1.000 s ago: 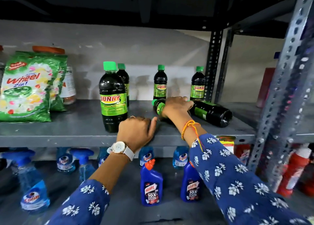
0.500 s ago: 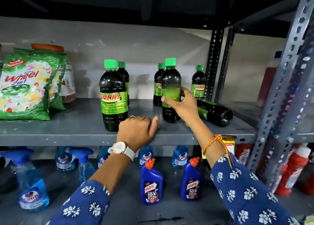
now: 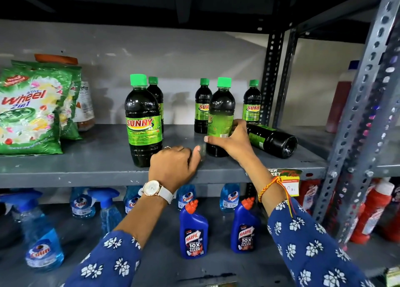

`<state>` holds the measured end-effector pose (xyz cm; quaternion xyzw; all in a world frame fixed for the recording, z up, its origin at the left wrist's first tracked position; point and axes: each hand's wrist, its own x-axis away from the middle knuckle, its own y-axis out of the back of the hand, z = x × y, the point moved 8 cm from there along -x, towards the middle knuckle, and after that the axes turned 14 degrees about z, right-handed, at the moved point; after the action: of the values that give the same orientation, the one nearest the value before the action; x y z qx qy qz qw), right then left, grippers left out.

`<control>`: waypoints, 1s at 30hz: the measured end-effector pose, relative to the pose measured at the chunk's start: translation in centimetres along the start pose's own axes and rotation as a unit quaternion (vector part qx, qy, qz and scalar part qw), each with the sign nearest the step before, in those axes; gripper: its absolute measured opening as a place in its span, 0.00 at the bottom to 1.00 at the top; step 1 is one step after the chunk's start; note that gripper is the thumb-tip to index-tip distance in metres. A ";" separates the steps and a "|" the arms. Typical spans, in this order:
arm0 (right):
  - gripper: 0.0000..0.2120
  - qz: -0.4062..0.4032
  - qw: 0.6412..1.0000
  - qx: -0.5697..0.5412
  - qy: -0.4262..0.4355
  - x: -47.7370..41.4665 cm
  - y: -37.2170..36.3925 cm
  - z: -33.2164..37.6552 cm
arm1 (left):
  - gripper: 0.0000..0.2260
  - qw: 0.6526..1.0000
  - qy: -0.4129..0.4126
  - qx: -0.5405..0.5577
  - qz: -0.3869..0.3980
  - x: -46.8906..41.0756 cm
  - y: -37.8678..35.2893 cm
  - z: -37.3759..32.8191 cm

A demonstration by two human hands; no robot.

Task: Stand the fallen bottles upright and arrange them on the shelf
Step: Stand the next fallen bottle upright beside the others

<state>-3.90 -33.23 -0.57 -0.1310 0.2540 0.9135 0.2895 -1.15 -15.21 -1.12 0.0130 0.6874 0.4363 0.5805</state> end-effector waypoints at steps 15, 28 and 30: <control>0.26 -0.003 0.997 -0.079 0.020 0.2 0.5 -0.3 | 0.24 1.000 0.003 0.004 -0.014 0.1 0.2 0.1; 0.24 0.055 0.988 -0.142 0.008 0.4 -0.3 -0.3 | 0.24 1.000 0.001 0.002 -0.013 0.1 0.2 0.0; 0.22 0.055 0.988 -0.147 0.006 0.4 -0.2 -0.4 | 0.24 1.000 -0.001 0.000 -0.013 0.1 0.2 0.0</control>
<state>-4.05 -33.14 -1.14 -0.1632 0.1255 0.9547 0.2150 -1.28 -15.03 -1.10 0.0047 0.6871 0.4286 0.5867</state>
